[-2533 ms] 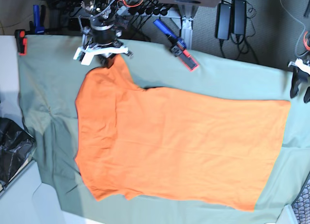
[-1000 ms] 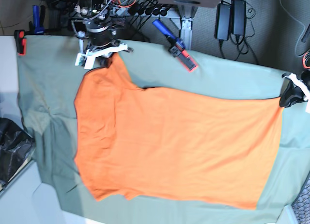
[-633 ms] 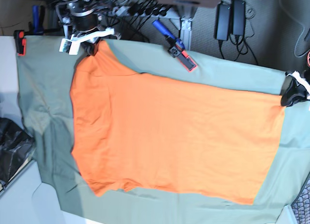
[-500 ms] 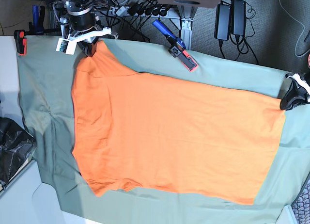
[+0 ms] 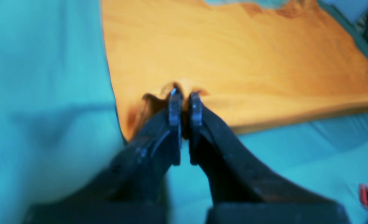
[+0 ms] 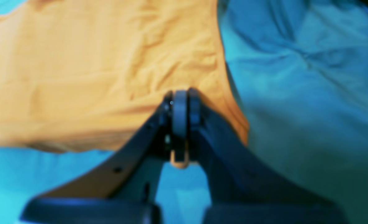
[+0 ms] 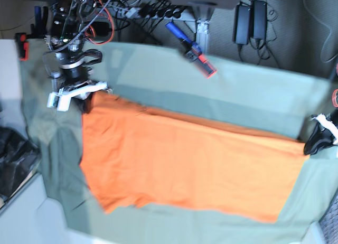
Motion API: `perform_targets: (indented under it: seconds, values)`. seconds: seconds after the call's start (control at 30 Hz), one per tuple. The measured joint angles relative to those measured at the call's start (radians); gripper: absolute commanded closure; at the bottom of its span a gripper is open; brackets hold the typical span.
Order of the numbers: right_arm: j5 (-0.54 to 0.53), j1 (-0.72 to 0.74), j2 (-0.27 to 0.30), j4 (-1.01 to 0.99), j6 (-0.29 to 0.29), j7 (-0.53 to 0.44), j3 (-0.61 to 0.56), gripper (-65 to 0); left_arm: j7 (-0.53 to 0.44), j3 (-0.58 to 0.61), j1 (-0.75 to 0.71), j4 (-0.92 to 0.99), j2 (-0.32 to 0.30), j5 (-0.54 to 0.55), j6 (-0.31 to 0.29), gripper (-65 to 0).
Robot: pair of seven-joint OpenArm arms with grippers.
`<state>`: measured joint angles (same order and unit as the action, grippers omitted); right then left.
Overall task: Fold the T-shirt properly
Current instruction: 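Fold the shirt lengthwise, pulling the grasped edge over with both grippers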
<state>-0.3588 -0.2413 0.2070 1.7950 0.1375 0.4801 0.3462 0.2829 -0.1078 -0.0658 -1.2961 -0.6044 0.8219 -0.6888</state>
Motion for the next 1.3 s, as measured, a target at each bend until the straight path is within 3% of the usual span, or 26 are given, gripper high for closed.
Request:
perform_targets:
  seconds: [0.27,0.57,0.67,0.7,0.8,0.83,0.97,1.1,1.3]
  values:
    - [-0.050,0.211,0.037,-0.201,0.044,-0.004,-0.011,0.0,-0.033,0.125,0.230,0.272,0.014,-0.074,-0.003,0.0]
    - [0.013,0.358,0.034,-0.362,0.047,-0.005,-0.141,0.0,-0.054,0.155,0.307,0.351,0.017,-0.111,-0.003,0.0]
    - [0.025,0.367,0.030,-0.382,0.047,-0.003,-0.150,0.0,-0.047,0.155,0.301,0.356,0.017,-0.114,-0.004,-16.4]
    - [0.026,0.366,0.029,-0.385,0.047,-0.003,-0.150,-5.6,-0.045,0.155,0.301,0.357,0.017,-0.114,-0.003,-21.6]
    - [0.024,0.365,0.028,-0.389,0.048,-0.004,-0.151,-41.5,-0.032,0.155,0.302,0.357,0.016,-0.091,-0.002,-33.5]
    - [0.024,0.364,0.028,-0.389,0.048,-0.003,-0.151,-44.9,-0.024,0.155,0.302,0.357,0.016,-0.084,-0.002,-35.2]
    - [0.024,0.360,0.028,-0.381,0.048,0.060,-0.150,-44.6,0.018,0.132,0.297,0.357,0.014,-0.027,-0.003,-35.4]
    - [0.023,0.357,0.023,-0.322,0.048,0.139,-0.094,-44.6,0.273,0.031,0.296,0.357,0.008,0.143,0.000,-35.4]
    - [0.003,0.358,0.026,-0.303,0.046,0.239,0.127,-44.6,0.306,0.002,0.246,0.357,0.012,0.212,-0.001,-35.4]
